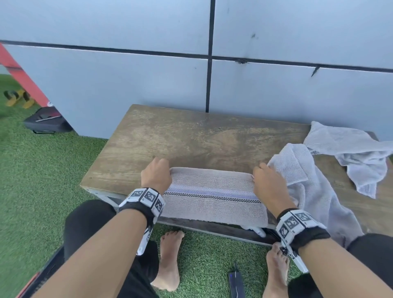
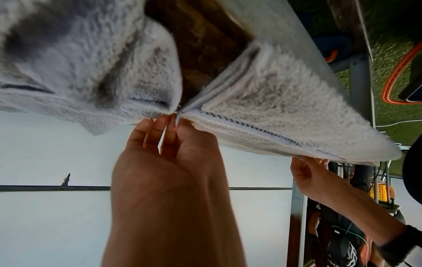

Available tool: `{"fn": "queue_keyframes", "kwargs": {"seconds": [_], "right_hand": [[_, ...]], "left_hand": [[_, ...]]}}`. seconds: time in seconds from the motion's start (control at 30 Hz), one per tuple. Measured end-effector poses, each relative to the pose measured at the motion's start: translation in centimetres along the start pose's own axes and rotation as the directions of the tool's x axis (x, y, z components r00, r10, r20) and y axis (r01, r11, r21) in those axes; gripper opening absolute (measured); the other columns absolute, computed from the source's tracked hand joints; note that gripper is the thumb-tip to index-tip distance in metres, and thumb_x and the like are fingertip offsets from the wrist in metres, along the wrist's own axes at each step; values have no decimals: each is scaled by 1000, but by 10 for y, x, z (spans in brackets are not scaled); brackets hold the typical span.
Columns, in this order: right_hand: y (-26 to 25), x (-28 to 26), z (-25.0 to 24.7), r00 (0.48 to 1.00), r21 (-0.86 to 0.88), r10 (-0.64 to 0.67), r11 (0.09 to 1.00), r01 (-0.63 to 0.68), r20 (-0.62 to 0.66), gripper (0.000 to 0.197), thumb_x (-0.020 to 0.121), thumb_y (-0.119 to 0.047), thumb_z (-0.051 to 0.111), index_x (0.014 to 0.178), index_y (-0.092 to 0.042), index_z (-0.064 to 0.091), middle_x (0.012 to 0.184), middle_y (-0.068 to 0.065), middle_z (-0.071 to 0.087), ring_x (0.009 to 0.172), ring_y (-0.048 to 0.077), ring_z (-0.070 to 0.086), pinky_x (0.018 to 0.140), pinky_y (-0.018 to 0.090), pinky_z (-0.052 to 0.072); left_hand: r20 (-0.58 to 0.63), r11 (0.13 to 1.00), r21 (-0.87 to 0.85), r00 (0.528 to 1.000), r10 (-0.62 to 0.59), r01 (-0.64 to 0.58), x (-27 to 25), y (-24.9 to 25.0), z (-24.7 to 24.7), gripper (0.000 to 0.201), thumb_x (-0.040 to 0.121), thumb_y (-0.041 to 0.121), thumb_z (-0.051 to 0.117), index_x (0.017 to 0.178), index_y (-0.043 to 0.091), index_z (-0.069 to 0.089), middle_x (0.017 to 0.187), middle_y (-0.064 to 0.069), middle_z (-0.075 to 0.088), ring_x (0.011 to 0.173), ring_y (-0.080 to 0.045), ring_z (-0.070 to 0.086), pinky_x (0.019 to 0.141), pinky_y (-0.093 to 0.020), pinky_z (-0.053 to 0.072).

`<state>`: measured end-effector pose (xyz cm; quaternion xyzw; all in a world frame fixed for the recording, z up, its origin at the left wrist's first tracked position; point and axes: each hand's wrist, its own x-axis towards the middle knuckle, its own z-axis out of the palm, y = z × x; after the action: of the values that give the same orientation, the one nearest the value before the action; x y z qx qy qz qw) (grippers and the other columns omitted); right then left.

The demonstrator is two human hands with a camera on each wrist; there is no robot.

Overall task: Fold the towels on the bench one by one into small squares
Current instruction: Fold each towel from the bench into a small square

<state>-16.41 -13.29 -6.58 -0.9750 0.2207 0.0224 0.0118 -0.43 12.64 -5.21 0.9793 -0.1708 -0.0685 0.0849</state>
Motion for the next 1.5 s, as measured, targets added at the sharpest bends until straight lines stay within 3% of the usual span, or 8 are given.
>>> {"fn": "queue_keyframes", "kwargs": {"seconds": [0.17,0.43,0.67,0.87,1.0,1.1,1.4,1.5], "right_hand": [[3,-10,-2,1000,82,-2,997,2,5,8,94,-14,53,100,-13,59,104,4,59,104,26,53,87,39,45],[4,0,-36,997,337,69,939,-75,28,18,92,-6,53,78,-17,55,79,0,60,72,20,56,58,32,43],[9,38,-110,965,410,14,907,98,-262,25,89,-3,62,112,-4,71,112,18,68,108,35,63,96,37,47],[23,34,-121,864,451,7,855,255,-503,16,88,-1,63,101,-5,71,100,15,62,85,31,60,86,38,48],[33,10,-74,979,421,-156,885,199,-134,20,83,1,70,94,-16,70,95,4,59,87,24,58,79,30,41],[34,-8,-38,966,395,-141,917,45,217,20,87,-7,67,98,-22,63,100,-2,63,94,20,61,81,31,48],[13,-7,-7,970,260,121,950,-175,210,42,96,-35,55,63,-10,50,64,8,55,64,24,57,55,32,39],[13,-6,-8,965,272,136,942,-197,226,39,94,-26,58,60,-12,45,59,5,50,57,22,52,51,30,36]], "left_hand": [[-14,999,-51,1000,-13,12,-15,-12,8,17,96,21,58,85,9,62,93,-4,58,75,-23,55,66,-38,46],[99,991,-123,993,62,-49,-17,-25,-31,19,88,24,67,82,7,69,80,-5,70,67,-22,66,61,-34,57],[-207,926,-292,961,184,-240,11,-17,-105,18,88,10,62,101,7,73,97,-5,71,83,-24,64,68,-26,46],[-417,852,-342,877,240,-396,13,-33,-113,17,83,11,70,99,17,71,98,2,63,83,-15,53,79,-26,44],[-102,899,-340,961,257,-276,-11,-48,-64,16,82,11,74,93,21,68,102,1,59,76,-16,58,64,-22,47],[175,936,-331,966,188,-122,-28,-53,-23,25,82,15,76,100,23,61,102,-1,63,74,-11,62,62,-19,49],[109,976,-171,988,-113,131,-36,-30,3,42,88,47,64,89,5,66,90,-17,69,69,-29,66,74,-45,58],[95,967,-210,987,-129,147,-35,-31,2,35,89,37,65,65,13,56,55,-6,53,50,-21,55,52,-30,49]]}}
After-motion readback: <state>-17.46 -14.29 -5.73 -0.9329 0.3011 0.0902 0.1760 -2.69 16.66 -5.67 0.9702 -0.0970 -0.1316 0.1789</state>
